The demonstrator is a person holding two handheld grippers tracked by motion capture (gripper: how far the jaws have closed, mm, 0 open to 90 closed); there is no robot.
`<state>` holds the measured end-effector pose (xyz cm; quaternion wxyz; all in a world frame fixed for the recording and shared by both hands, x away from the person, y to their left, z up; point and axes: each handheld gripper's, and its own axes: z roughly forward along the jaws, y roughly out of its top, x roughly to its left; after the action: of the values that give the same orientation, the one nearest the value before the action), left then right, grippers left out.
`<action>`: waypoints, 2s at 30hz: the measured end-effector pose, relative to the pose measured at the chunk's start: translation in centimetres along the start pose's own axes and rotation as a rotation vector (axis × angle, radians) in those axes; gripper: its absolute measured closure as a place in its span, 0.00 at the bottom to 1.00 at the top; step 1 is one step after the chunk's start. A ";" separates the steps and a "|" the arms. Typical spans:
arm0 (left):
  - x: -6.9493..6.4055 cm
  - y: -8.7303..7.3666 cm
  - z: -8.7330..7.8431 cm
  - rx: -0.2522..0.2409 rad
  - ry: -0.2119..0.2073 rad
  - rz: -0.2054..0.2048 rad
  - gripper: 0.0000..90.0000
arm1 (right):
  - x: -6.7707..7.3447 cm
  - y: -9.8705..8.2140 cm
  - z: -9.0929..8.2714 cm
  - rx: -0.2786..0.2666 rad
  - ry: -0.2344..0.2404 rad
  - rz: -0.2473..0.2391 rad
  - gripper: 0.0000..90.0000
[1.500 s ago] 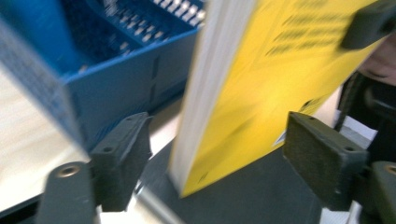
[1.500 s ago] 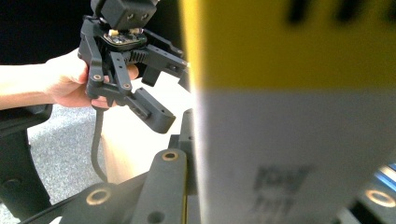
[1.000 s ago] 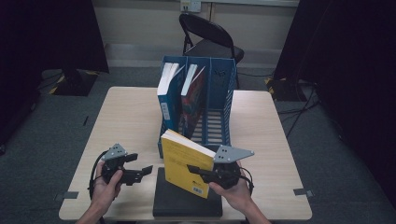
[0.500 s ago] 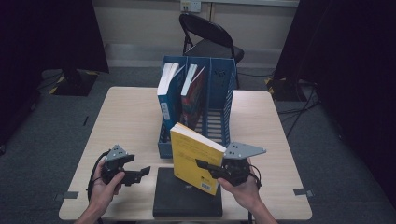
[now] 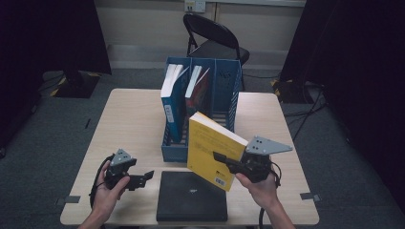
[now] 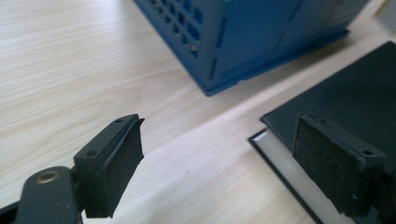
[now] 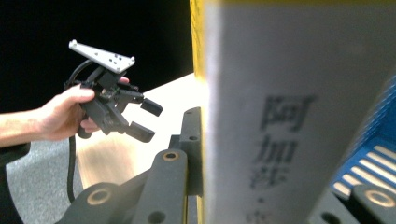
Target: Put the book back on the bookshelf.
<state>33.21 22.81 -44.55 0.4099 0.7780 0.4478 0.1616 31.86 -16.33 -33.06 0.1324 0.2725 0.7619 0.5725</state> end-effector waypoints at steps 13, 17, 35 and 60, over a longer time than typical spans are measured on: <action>0.0 -0.2 0.2 -0.008 0.033 0.024 0.17 | -1.9 2.0 0.8 -0.014 -0.133 0.020 0.85; 0.0 -0.4 0.2 -0.019 0.025 0.018 0.18 | -2.5 2.8 1.7 0.004 -0.180 0.016 0.85; -0.1 -0.5 0.4 -0.002 0.014 0.032 0.18 | -4.2 4.7 5.5 0.008 -0.315 0.073 0.85; 0.3 -0.6 0.5 -0.006 0.013 -0.002 0.18 | -6.4 6.1 10.1 0.025 -0.471 0.108 0.85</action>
<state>33.32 22.93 -45.34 0.4096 0.7752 0.4509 0.1674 43.90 -10.65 -31.11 0.2724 0.4405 0.7015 0.4896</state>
